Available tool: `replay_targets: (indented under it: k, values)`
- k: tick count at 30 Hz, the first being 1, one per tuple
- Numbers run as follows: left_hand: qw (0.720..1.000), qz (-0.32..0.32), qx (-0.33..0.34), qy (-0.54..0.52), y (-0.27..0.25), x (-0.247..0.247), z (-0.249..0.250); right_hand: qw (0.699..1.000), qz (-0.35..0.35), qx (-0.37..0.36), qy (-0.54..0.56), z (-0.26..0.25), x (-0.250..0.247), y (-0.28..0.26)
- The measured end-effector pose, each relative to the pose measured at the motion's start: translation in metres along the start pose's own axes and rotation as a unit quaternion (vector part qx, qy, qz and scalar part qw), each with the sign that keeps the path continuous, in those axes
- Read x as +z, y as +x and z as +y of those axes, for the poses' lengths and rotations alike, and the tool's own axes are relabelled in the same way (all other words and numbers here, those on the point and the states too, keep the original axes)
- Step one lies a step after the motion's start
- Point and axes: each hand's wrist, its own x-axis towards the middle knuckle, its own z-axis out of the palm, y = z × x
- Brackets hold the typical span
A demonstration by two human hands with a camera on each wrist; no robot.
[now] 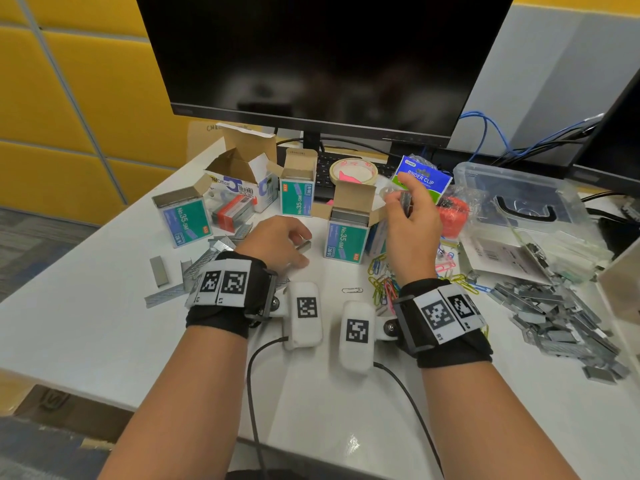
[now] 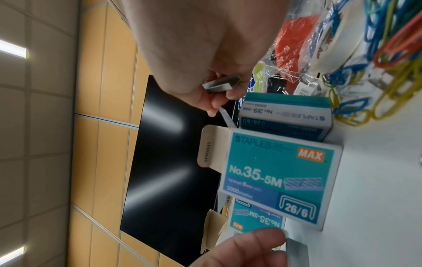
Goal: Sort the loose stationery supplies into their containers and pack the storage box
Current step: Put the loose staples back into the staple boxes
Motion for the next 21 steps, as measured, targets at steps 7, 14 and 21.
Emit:
replay_targets:
  k: [7, 14, 21]
  values:
    - [0.997, 0.049, 0.012, -0.055, 0.0035, 0.0009, -0.0035, 0.999, 0.002, -0.003, 0.035, 0.0001, 0.0015, -0.0005]
    - [0.976, 0.137, 0.083, -0.147, 0.0020, 0.0011, -0.0043, 0.997, 0.002, -0.045, 0.065, 0.0004, -0.0008, -0.0022]
    - [0.943, 0.214, 0.153, -0.201, -0.0016, 0.0017, 0.0014, 0.993, -0.007, -0.034, 0.112, -0.0028, -0.0023, -0.0038]
